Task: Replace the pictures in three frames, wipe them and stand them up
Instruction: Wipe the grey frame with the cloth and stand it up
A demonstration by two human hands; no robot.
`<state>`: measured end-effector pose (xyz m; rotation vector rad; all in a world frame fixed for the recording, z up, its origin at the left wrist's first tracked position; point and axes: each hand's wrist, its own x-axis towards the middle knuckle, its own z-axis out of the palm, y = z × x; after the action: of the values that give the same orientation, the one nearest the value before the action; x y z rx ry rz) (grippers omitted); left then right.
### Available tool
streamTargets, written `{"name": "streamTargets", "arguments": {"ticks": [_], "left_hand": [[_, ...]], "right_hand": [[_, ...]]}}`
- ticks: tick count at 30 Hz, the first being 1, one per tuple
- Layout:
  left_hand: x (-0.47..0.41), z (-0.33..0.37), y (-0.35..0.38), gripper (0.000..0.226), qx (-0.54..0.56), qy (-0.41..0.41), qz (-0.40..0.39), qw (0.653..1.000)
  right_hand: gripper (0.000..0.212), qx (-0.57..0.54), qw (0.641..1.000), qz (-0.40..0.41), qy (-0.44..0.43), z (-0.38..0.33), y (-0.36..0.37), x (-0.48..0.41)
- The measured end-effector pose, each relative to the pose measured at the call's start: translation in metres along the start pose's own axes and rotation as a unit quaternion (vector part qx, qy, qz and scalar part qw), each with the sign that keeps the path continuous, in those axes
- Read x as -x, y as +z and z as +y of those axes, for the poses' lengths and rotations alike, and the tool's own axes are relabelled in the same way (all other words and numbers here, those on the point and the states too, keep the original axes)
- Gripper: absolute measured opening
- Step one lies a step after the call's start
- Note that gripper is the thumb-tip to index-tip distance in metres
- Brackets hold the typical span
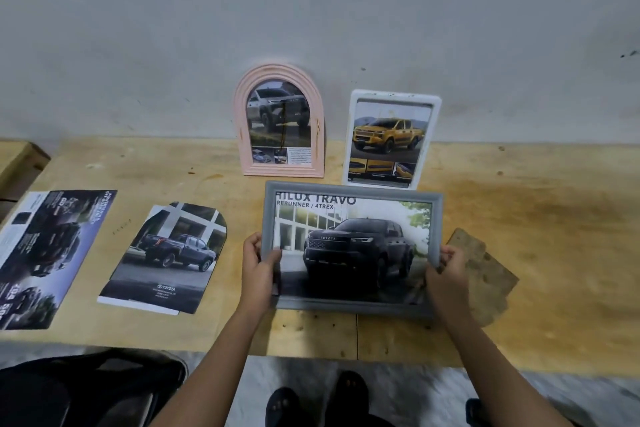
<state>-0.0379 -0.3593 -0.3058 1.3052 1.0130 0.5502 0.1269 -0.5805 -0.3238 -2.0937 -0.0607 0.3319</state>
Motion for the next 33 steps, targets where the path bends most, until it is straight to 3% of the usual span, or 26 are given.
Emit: {"name": "streamTargets", "arguments": {"ticks": [2, 6, 13, 21, 25, 28, 31, 33], "left_hand": [[-0.001, 0.013, 0.003, 0.009, 0.02, 0.038, 0.012, 0.999], [-0.003, 0.036, 0.013, 0.034, 0.108, 0.075, 0.009, 0.991], [-0.009, 0.038, 0.014, 0.062, 0.154, 0.058, 0.02, 0.986], [-0.008, 0.036, 0.015, 0.041, 0.156, 0.054, 0.034, 0.986], [-0.009, 0.035, 0.015, 0.041, 0.158, 0.056, 0.029, 0.985], [-0.01, 0.035, 0.017, 0.033, 0.155, 0.059, 0.04, 0.985], [-0.012, 0.033, 0.018, 0.032, 0.161, 0.06, 0.051, 0.984], [-0.015, 0.03, 0.018, 0.03, 0.165, 0.059, 0.059, 0.983]], "right_hand": [[0.031, -0.065, 0.997, 0.003, -0.033, -0.011, -0.009, -0.003], [0.037, -0.098, 0.992, -0.025, -0.069, -0.027, -0.015, -0.007], [0.04, -0.018, 0.994, -0.064, -0.09, -0.038, -0.016, -0.017], [0.041, -0.048, 0.989, -0.122, -0.066, -0.023, -0.025, -0.025], [0.033, -0.076, 0.986, -0.134, -0.063, -0.019, -0.028, -0.027], [0.037, 0.082, 0.995, -0.046, -0.044, -0.002, -0.036, -0.035], [0.056, 0.296, 0.952, -0.073, 0.017, 0.021, -0.041, -0.037], [0.064, 0.351, 0.932, -0.078, 0.042, 0.028, -0.039, -0.038]]}}
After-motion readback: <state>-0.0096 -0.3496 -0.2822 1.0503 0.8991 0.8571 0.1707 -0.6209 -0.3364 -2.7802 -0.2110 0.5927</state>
